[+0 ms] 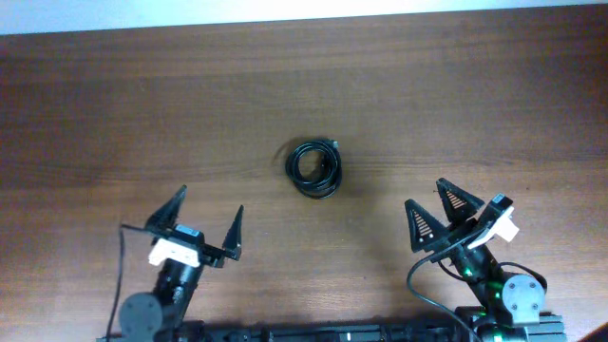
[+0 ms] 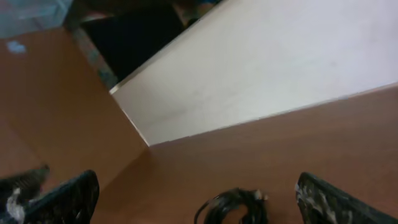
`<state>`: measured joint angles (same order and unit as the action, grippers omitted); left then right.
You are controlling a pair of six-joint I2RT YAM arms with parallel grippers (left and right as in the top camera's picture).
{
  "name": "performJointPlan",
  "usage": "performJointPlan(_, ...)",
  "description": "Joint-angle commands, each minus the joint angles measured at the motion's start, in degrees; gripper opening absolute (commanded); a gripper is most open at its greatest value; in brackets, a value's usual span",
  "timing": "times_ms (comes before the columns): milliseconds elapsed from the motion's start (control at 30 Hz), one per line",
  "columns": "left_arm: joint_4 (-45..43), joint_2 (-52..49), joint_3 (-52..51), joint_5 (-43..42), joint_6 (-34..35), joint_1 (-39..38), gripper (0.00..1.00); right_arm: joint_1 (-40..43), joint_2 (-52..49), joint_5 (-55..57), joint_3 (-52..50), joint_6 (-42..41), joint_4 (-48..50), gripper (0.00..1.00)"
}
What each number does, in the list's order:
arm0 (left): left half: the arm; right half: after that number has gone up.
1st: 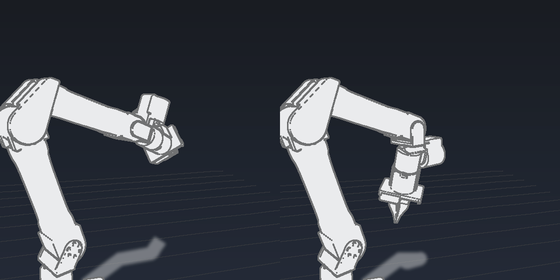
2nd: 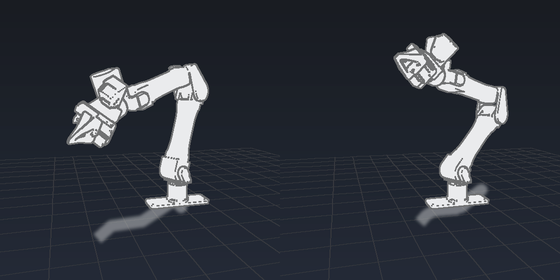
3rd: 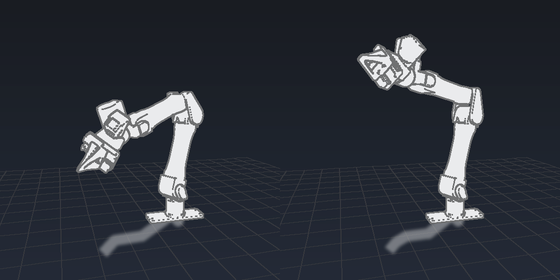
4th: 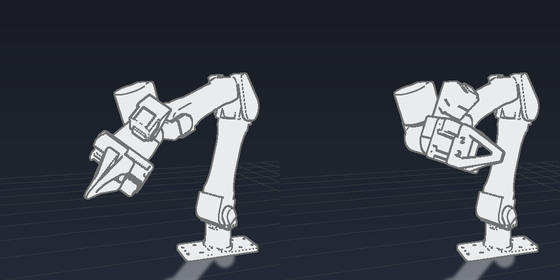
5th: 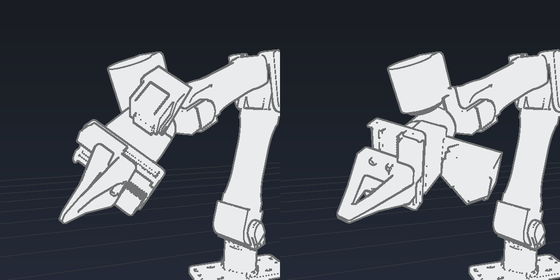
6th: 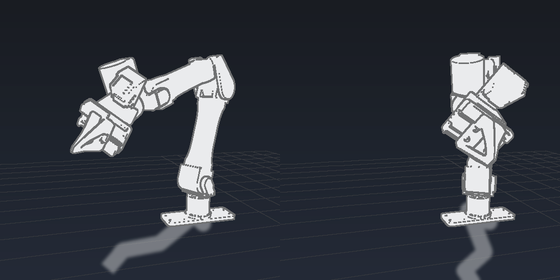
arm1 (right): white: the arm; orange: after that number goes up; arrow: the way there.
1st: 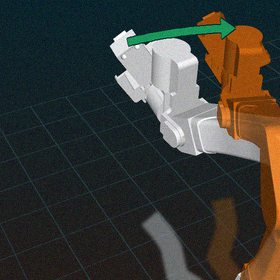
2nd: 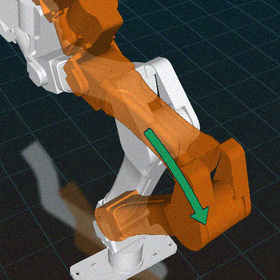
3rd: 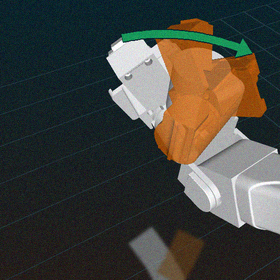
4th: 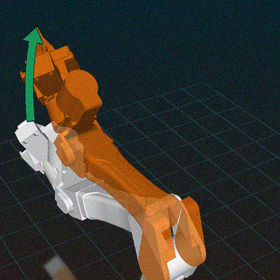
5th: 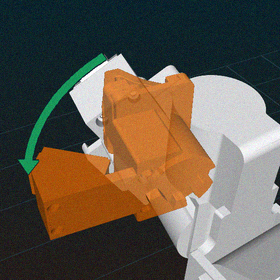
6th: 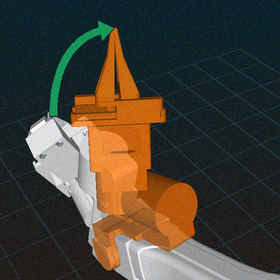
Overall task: Untangle cables
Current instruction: 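Open both grippers and move them toward the black cable coil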
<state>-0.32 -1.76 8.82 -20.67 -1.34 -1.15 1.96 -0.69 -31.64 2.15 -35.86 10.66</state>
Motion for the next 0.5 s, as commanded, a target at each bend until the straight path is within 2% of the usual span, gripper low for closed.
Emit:
performJointPlan(0, 7.8, -8.8, 16.9, -1.0, -8.6, 0.1, 0.99, 0.4, -0.9, 0.7, 11.5, 9.1, -4.2, 0.98)
performJointPlan(100, 25.7, -28.8, 36.4, -1.0, -10.6, 0.1, 0.99, 0.4, -10.5, 2.4, 30.7, 22.4, -23.8, 0.99)
performJointPlan(167, 36.7, -40.6, 48.4, -1.3, -10.6, 0.1, 0.99, 0.4, -18.6, 2.3, 40.7, 25.3, -33.3, 0.98)
performJointPlan(200, 44.0, -48.4, 56.5, -3.2, -10.6, 0.1, 0.99, 0.3, -27.2, 1.4, 50.1, 28.5, -43.4, 0.98)
performJointPlan(267, 61.2, -65.0, 73.9, -8.2, -12.4, 0.1, 0.99, 0.3, -38.7, -1.0, 61.7, 33.0, -54.5, 0.99)
performJointPlan(300, 71.2, -73.8, 81.8, -8.2, -12.4, 0.0, 0.99, 0.3, -46.7, -6.0, 68.7, 35.1, -61.7, 0.98)
performJointPlan(333, 76.3, -80.0, 85.7, -10.3, -12.4, 0.0, 0.99, 0.3, -50.3, -11.5, 70.4, 35.0, -63.0, 0.99)
performJointPlan(367, 77.1, -85.0, 86.7, -13.2, -9.6, 0.0, 0.99, 0.3, -54.8, -21.1, 71.0, 35.0, -62.6, 0.98)
performJointPlan(400, 77.6, -88.9, 86.7, -15.3, -5.9, 0.0, 0.99, 0.3, -58.6, -23.4, 71.0, 34.6, -62.3, 0.99)
performJointPlan(433, 78.0, -92.4, 86.7, -17.7, -5.4, 0.0, 0.99, 0.3, -62.8, -24.3, 71.0, 30.3, -63.4, 0.99)
performJointPlan(467, 78.0, -95.9, 86.7, -19.5, -5.4, 0.0, 0.99, 0.2, -66.4, -25.4, 71.0, 29.4, -64.0, 0.99)
